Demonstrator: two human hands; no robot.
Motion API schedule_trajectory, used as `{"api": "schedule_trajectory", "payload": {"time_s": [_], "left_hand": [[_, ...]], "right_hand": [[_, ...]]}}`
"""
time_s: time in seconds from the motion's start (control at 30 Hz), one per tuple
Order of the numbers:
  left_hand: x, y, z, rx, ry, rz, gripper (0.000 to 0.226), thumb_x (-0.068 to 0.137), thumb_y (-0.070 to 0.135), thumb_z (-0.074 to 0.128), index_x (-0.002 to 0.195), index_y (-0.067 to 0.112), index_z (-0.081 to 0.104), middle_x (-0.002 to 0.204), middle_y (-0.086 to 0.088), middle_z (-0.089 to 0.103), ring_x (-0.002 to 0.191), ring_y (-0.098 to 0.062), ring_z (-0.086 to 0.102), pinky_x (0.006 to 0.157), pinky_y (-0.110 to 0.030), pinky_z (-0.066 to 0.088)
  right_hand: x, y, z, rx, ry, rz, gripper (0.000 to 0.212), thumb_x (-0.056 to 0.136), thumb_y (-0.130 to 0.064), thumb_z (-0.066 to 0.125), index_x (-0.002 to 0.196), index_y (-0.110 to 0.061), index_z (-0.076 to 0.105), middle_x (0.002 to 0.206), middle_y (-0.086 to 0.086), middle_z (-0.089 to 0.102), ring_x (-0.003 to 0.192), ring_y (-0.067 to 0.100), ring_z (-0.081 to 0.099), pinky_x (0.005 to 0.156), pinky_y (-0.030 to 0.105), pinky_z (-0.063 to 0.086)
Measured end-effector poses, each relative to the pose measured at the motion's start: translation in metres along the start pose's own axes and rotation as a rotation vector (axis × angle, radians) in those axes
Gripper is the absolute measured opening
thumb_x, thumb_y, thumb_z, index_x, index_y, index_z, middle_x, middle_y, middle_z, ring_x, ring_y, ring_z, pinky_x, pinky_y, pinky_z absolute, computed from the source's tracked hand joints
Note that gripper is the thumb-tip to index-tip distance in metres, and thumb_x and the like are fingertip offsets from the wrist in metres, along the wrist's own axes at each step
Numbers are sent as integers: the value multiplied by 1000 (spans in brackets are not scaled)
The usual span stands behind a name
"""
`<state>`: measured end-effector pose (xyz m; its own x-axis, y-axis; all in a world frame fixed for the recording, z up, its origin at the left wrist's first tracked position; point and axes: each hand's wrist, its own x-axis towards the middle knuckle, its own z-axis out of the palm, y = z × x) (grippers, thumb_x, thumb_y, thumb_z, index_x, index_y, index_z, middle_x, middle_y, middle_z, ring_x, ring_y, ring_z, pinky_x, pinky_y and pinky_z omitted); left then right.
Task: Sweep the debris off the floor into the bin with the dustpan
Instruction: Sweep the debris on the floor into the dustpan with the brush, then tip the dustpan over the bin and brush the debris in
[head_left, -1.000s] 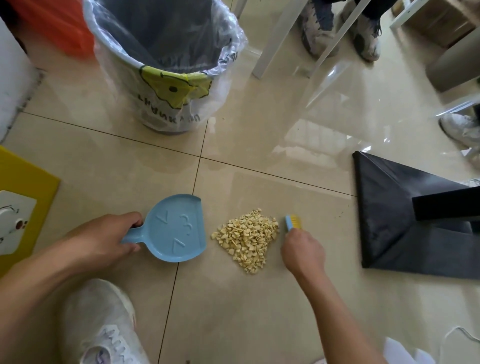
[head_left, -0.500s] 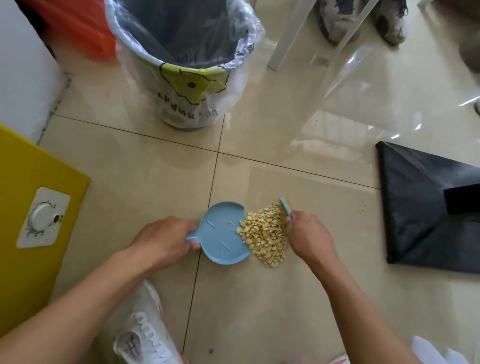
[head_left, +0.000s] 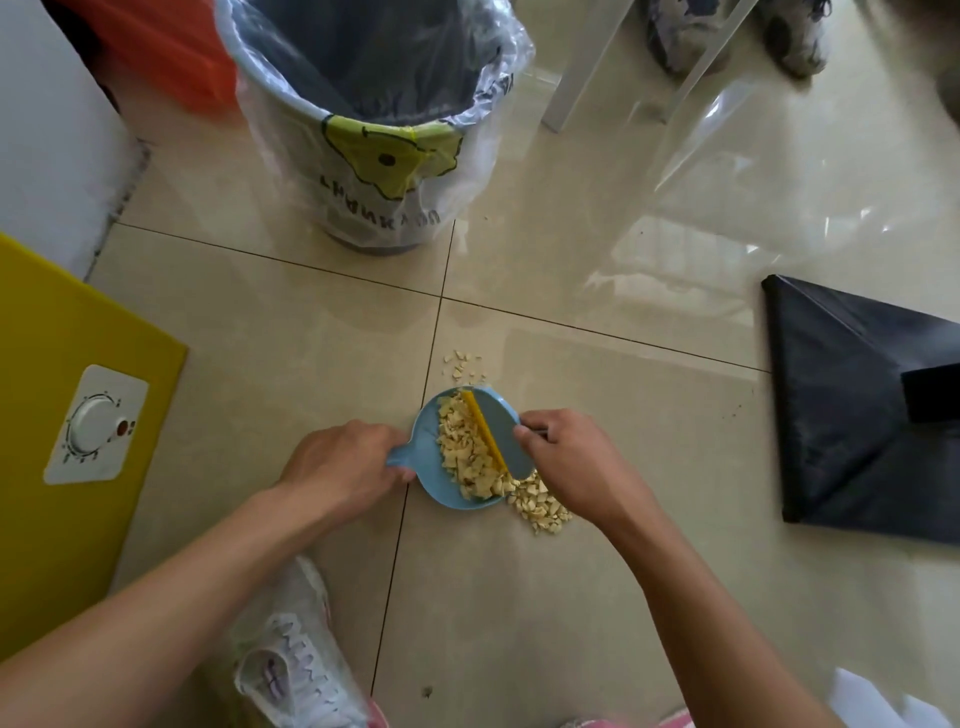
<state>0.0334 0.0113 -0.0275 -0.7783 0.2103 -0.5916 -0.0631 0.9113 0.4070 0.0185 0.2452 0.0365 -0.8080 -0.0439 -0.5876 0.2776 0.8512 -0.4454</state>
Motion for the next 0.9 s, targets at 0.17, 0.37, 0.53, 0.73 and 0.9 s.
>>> {"api": "schedule_trajectory", "payload": {"time_s": [0.17,0.37,0.53,0.73,0.9], "left_hand": [[-3,-10,-1,-62,-8,-12,21,93,48,59,105,34,68,89,10,68,83,-18,65,64,-30,42],[-16,-17,-11,-201,-5,-20,23,90,55,60,102,37,68,84,11,70,79,-11,66,68,-31,50],[-33,-2,-51,-307,85,47,30,86,64,57,105,42,67,87,11,72,79,-7,66,75,-36,57],[-54,21,-134,-278,278,143,5,85,70,56,86,73,52,107,29,64,90,1,63,80,-27,56],[-66,38,-201,-298,474,114,21,82,70,58,86,83,41,109,45,50,85,5,64,81,-21,54]], "right_hand": [[-19,5,-32,67,69,-19,26,101,-23,53,95,-17,77,73,9,71,52,19,54,46,26,42],[-18,22,-65,233,387,109,24,95,-20,56,86,-16,78,47,-6,49,44,5,32,51,28,29],[-25,29,-67,321,512,191,22,95,-22,59,91,-20,80,67,0,66,59,15,51,58,32,39],[-29,13,-79,718,512,101,19,95,-17,61,92,-12,79,54,0,29,56,17,23,55,39,16],[-16,-47,-133,715,686,-218,17,90,-30,66,95,-20,78,53,-2,32,55,18,27,47,47,19]]}}
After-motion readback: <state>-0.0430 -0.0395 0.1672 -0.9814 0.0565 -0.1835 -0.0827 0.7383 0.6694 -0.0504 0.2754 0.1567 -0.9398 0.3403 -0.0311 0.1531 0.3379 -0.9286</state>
